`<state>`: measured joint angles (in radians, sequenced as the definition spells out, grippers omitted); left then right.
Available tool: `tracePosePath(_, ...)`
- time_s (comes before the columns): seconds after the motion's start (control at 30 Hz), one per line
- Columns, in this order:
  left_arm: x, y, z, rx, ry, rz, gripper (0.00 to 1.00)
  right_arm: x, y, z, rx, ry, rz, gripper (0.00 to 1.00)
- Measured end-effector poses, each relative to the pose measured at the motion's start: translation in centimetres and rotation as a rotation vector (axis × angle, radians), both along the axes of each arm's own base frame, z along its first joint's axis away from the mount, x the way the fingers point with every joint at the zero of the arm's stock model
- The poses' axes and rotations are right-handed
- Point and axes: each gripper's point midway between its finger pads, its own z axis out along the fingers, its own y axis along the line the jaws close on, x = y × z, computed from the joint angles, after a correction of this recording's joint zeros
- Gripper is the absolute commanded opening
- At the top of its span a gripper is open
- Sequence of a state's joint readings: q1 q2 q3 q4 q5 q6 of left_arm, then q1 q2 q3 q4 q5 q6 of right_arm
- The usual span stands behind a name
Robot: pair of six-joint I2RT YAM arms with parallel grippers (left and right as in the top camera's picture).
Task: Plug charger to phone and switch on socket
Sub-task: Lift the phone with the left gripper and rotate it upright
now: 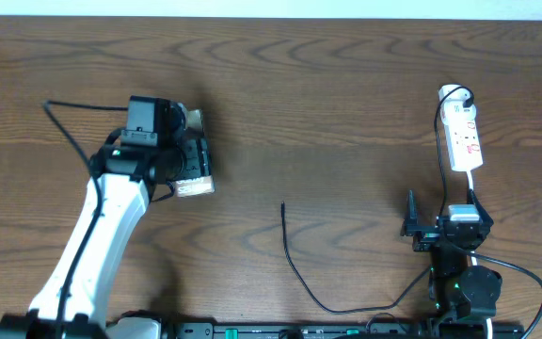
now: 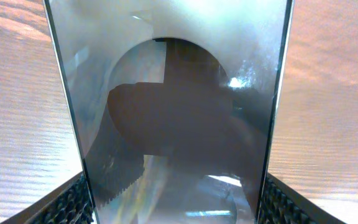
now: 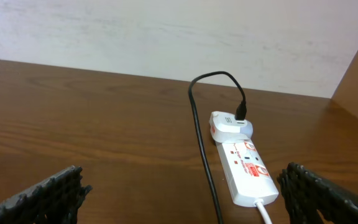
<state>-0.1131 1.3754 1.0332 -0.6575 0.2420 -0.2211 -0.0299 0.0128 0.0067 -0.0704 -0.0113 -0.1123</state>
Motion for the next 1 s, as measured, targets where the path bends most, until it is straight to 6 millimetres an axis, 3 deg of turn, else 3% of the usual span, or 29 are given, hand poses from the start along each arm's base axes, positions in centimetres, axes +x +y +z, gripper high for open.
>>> tracePosePath(0.27, -0.7, -2.4, 3.7, -0.281, 0.002, 0.177, 0.07, 0.0, 0.0, 0.0, 0.0, 0.0, 0.0, 0.99)
tracePosePath(0.5, -0.8, -4.3, 6.7, -0.634, 0.11, 0.315, 0.07, 0.0, 0.0, 0.0, 0.0, 0.0, 0.0, 0.99)
tracePosePath(0.8, -0.7, -2.0, 10.2, -1.001, 0.249, 0.456, 0.07, 0.0, 0.0, 0.0, 0.0, 0.0, 0.0, 0.99)
tracePosePath(1.0, -0.8, -0.7, 11.4, -1.156, 0.358, 0.58, 0.08, 0.0, 0.0, 0.0, 0.0, 0.0, 0.0, 0.99)
